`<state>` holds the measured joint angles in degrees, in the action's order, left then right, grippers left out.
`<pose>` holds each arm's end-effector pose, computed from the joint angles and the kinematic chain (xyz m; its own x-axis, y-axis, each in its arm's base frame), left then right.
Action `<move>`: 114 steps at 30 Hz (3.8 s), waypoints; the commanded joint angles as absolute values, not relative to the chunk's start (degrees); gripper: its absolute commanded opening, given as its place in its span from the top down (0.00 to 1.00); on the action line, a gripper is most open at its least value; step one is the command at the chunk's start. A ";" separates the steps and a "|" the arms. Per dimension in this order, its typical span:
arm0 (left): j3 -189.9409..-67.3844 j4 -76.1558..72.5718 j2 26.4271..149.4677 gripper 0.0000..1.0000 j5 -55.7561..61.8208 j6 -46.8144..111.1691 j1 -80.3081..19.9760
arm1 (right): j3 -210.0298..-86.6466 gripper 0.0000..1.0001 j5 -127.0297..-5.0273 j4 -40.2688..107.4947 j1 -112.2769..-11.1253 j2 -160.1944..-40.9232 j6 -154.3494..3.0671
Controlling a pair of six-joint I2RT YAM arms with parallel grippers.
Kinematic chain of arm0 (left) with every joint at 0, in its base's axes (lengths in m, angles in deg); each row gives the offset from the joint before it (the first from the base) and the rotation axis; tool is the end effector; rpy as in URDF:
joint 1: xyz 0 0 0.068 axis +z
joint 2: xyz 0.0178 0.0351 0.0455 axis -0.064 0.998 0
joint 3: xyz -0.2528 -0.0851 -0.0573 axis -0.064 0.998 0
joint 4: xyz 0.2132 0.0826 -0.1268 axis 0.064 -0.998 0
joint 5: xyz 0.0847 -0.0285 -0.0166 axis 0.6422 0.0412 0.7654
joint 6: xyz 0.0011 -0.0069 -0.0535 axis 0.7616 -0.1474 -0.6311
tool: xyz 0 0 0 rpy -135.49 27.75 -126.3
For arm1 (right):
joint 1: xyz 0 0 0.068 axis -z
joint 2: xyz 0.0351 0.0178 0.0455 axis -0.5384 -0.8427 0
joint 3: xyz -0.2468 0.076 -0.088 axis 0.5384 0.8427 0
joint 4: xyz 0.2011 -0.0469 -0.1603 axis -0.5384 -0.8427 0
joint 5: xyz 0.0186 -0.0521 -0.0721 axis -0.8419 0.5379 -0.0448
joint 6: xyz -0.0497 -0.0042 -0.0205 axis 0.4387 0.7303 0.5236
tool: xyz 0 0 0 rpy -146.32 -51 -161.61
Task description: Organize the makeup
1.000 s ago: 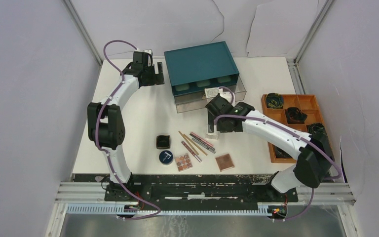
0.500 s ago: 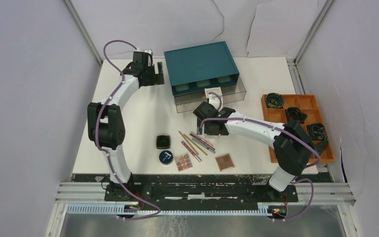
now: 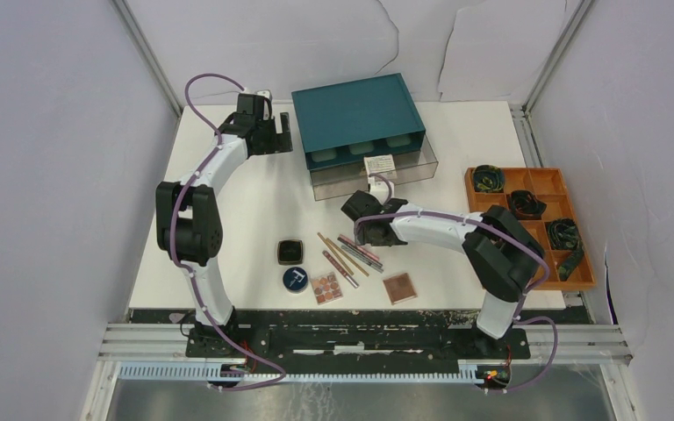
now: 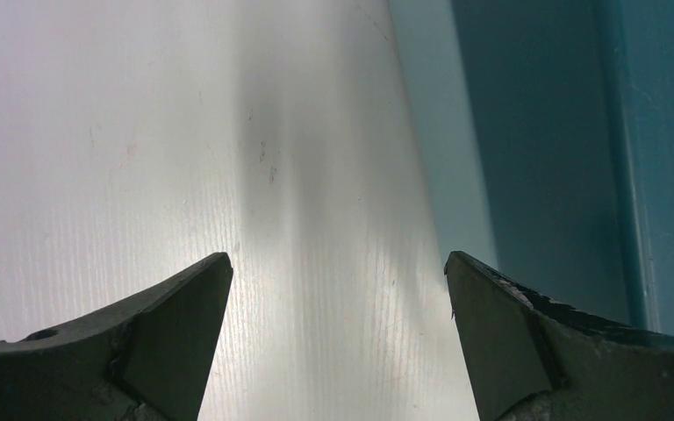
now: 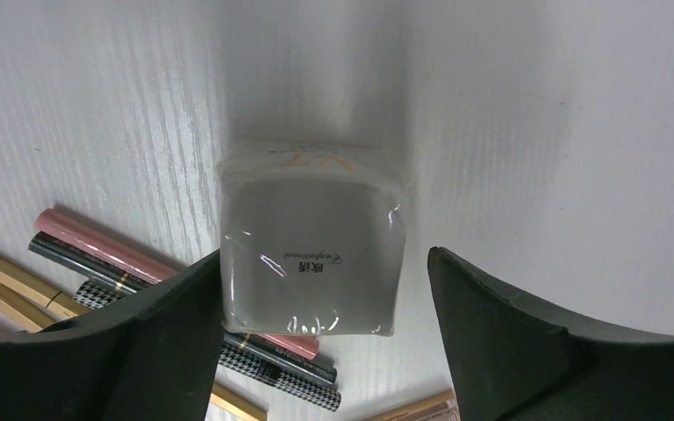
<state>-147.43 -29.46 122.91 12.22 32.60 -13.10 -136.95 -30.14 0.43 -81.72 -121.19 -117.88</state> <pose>0.4346 -0.0715 0.2586 -0.7139 -0.0776 -0.6960 0.0146 0.9920 -0.1257 0.2341 0.2449 0.1708 -0.8339 0.0528 -0.5493 0.0963 0.9941 -0.0508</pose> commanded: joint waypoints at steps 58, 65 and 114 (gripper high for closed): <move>-149.39 -28.10 122.93 0.01 12.66 33.39 -12.49 | -178.86 0.49 -40.47 -15.58 -53.93 -131.21 -82.96; -149.40 -28.20 123.02 0.01 12.61 33.47 -12.50 | -179.97 0.19 -38.94 -17.16 -53.10 -131.87 -82.94; -149.32 -28.37 125.10 0.02 12.64 33.30 -12.13 | -117.22 0.00 -40.05 -2.70 -92.28 -96.89 -114.73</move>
<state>-147.52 -29.54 124.70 12.73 32.62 -12.35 -118.81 -41.74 -8.31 -91.75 -95.92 -110.98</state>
